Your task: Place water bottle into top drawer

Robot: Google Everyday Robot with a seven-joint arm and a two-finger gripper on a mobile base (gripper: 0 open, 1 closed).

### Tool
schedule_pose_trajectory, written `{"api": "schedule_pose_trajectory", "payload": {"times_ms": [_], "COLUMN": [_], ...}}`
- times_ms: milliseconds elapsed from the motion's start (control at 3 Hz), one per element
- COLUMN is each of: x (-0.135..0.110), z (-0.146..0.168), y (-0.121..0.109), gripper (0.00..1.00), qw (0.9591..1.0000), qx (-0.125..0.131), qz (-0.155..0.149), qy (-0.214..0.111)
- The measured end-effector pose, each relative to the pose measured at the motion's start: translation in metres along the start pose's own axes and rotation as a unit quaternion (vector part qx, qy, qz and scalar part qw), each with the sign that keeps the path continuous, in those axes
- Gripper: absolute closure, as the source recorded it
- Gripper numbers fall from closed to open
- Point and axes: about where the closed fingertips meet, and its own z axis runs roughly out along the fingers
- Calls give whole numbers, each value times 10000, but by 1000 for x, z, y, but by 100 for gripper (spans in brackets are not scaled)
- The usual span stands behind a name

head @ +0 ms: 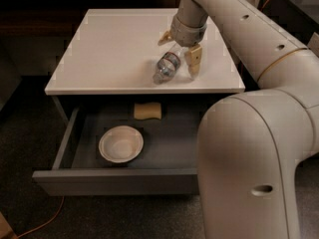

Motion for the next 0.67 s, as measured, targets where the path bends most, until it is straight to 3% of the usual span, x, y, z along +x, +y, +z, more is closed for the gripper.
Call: {"api": "schedule_pose_trajectory", "payload": {"times_ms": [333, 667], "x": [1, -2], "z": [-1, -6], "y": [-2, -2], "gripper": [37, 59], "qw": [9999, 9995], "qx": [-55, 49], "qz": [134, 265], "qy": [-63, -190]}}
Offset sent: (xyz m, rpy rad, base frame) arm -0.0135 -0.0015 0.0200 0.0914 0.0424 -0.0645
